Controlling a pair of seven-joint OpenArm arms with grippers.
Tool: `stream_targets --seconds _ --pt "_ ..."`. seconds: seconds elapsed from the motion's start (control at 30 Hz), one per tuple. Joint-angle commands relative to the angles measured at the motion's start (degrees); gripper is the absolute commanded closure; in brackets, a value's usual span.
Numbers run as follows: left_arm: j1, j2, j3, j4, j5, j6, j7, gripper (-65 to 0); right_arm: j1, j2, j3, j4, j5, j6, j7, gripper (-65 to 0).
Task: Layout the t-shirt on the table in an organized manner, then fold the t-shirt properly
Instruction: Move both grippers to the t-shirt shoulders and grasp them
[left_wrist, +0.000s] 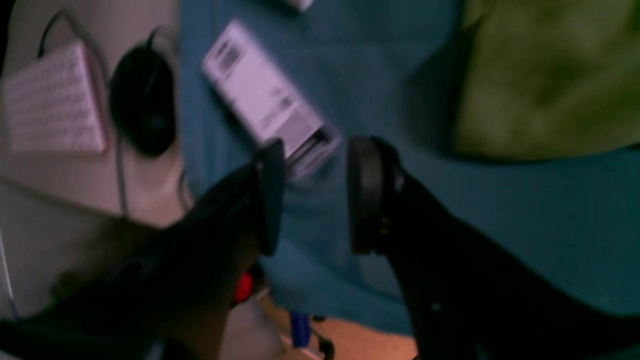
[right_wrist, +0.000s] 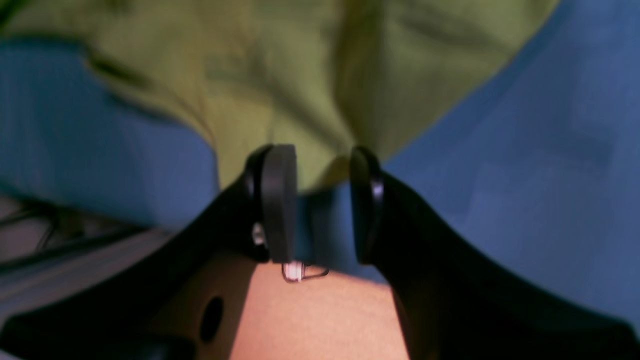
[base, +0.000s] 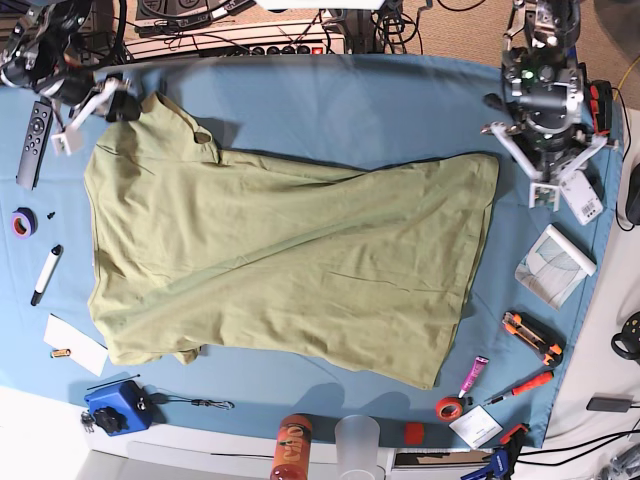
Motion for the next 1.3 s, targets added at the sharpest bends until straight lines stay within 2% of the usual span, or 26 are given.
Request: stream_targets --seconds 0.0,0.13,0.27,0.43,0.53,0.63,0.77,0.87,1.1,1.27 --pt "0.46 -0.50 -1.60 1.03 0.87 0.07 -1.03 -20.0 -0.76 1.16 0.46 0.90 0.70 0.34 0.93 -19.0" --pt "2.40 -0.50 -7.63 1.03 0.83 -2.97 -2.01 -20.0 -2.43 1.11 0.46 0.90 0.70 0.34 0.93 -25.9" --pt "3.04 -0.50 -13.46 1.03 0.79 -3.96 -2.54 -20.0 -2.43 0.20 0.46 0.90 0.63 0.34 2.03 -26.0" --pt "3.82 -0.50 -18.18 1.03 -1.07 -4.20 -3.02 -20.0 -2.43 -3.61 0.46 0.55 -1.51 -0.61 5.27 -26.0" --pt "3.93 -0.50 -18.56 1.03 -1.14 -6.01 -3.06 -20.0 -2.10 -5.40 0.46 -0.02 -2.80 -1.92 6.36 -26.0" --pt "3.93 -0.48 -18.53 1.03 -1.40 -6.32 -3.80 -20.0 -2.12 -5.46 0.48 -0.07 -2.16 -1.95 5.81 -26.0" --pt "3.93 -0.48 -18.53 1.03 -1.40 -6.32 -4.00 -20.0 -2.14 -5.38 1.01 0.00 4.90 -1.77 0.94 -26.0" --pt "3.93 -0.48 -18.53 1.03 -2.21 -6.32 -4.00 -20.0 -2.10 -5.38 1.99 0.00 5.60 -0.44 1.29 -26.0" --pt "3.93 -0.48 -18.53 1.03 -5.70 -6.34 -4.02 -20.0 -1.46 -5.38 2.38 0.00 6.43 -0.46 1.68 -26.0" --pt "3.96 -0.48 -18.53 1.03 -5.66 -6.34 -4.00 -20.0 1.20 -5.40 2.38 0.00 7.98 0.34 1.79 -26.0"
